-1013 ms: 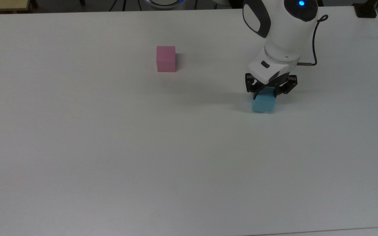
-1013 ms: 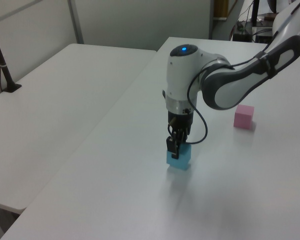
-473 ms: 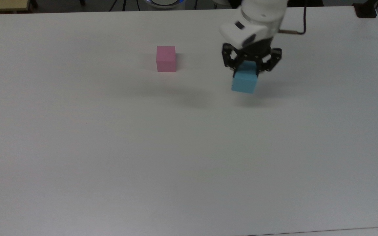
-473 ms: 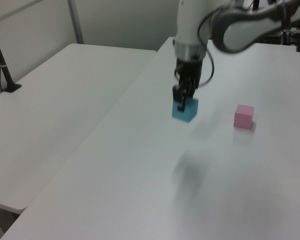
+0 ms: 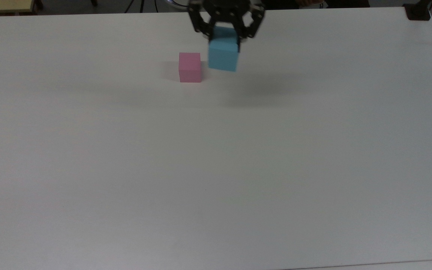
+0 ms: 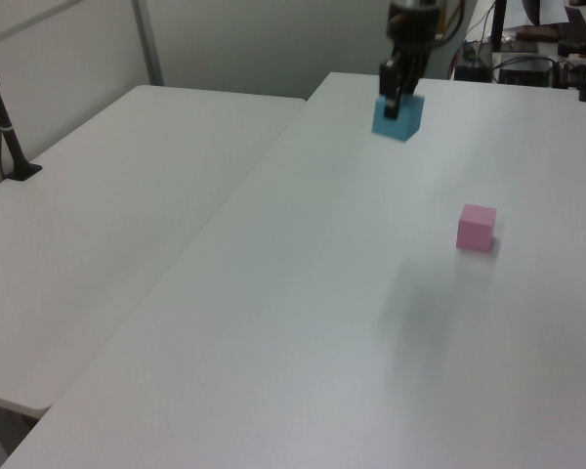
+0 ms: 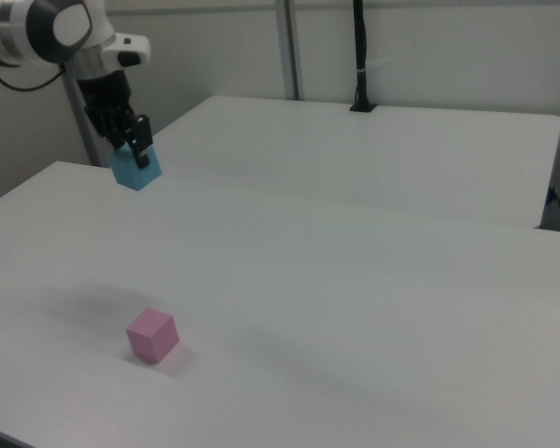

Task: Put blue cube on pink cube
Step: 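Carry the light-blue cube over the pink cube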

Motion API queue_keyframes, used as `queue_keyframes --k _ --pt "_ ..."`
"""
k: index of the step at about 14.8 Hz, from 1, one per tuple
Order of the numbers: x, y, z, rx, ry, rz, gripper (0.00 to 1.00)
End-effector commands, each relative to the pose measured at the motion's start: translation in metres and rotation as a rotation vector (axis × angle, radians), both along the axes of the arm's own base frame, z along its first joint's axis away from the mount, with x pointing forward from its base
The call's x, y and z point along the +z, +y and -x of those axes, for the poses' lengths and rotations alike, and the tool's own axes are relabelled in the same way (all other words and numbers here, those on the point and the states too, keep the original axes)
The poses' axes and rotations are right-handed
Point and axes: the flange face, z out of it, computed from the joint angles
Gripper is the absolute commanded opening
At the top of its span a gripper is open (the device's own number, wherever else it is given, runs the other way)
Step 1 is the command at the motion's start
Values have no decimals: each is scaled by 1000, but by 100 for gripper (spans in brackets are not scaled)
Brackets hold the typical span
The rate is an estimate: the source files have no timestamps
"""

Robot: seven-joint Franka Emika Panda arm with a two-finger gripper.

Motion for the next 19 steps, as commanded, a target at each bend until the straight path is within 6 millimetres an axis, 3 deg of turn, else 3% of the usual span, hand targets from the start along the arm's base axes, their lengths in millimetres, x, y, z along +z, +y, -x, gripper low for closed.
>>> queue_keyframes --k 1,6,12,14,19 --pt "10 -41 19 62 11 -17 46" --pt "18 -72 39 68 4 -11 46" --pt "13 -86 91 74 12 -11 46" --pt "-1 -86 98 85 39 -8 46" --pt "-59 -82 117 129 75 7 46"
